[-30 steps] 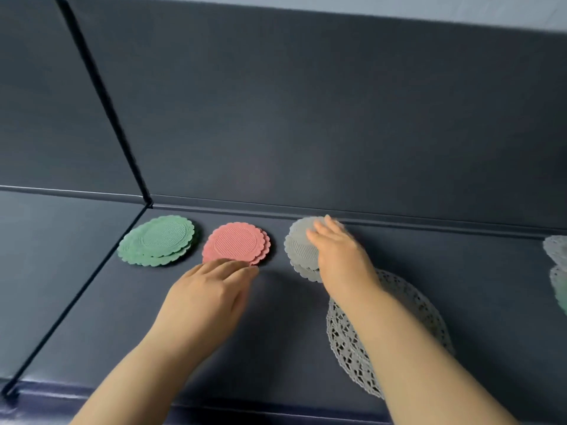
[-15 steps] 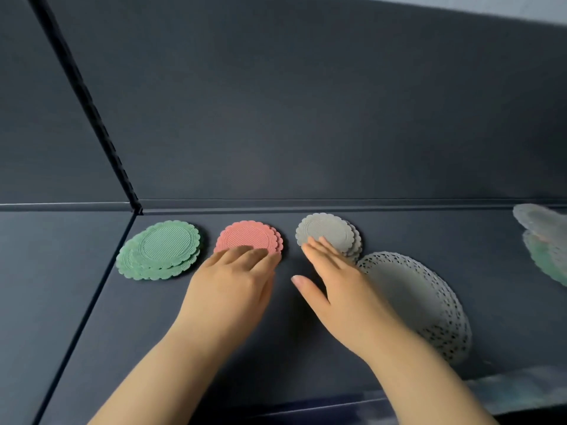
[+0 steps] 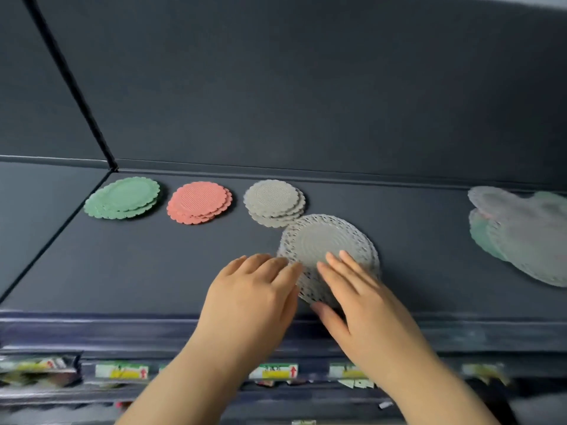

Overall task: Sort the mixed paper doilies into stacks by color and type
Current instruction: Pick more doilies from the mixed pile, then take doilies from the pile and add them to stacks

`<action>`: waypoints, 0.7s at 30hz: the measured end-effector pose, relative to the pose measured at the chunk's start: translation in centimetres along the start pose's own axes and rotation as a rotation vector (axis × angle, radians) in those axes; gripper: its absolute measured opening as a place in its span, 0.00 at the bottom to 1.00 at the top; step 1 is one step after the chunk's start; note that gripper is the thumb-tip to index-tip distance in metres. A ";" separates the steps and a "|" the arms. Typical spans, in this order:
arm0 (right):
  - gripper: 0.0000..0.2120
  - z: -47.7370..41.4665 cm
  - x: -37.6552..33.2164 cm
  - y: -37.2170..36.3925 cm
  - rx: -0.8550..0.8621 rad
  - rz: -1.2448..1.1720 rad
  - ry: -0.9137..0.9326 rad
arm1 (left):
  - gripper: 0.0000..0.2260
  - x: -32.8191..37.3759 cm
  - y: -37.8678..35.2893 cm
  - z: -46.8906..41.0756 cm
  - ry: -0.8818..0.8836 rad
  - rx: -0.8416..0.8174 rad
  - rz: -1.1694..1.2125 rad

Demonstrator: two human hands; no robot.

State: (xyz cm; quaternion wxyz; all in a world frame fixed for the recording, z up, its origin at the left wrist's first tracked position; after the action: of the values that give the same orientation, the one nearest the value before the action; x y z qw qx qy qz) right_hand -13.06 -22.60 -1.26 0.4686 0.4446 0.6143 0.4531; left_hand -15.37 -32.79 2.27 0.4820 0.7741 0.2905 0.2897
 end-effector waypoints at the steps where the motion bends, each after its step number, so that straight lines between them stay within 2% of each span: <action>1: 0.29 1.8 1.4 0.6 0.006 -0.011 -0.017 | 0.14 2.2 -0.3 0.2 -0.010 0.000 0.004; 7: 0.28 11.7 9.8 2.0 0.022 -0.059 -0.132 | 0.13 13.9 -3.8 1.0 -0.075 -0.051 0.053; 11: 0.27 15.6 13.3 2.0 0.012 -0.105 -0.207 | 0.13 18.7 -5.4 1.2 -0.129 -0.071 0.078; 21: 0.22 13.9 17.5 4.4 0.136 -0.179 -0.221 | 0.13 20.0 -6.6 -4.1 -0.120 -0.022 0.065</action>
State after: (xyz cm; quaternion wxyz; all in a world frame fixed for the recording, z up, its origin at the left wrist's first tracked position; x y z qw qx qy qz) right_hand -1.80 -2.79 -2.13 0.5407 0.4658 0.6255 0.3152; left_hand -6.19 -13.45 1.10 0.4975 0.7938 0.2325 0.2614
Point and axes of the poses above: each hand's wrist, its own z-axis away from the middle knuckle, its own y-axis out of the back of the hand, x = y × z, the point moved 10 cm from there along -z, towards the middle knuckle, and after that the axes turned 1 degree about y, right-handed, at the moved point
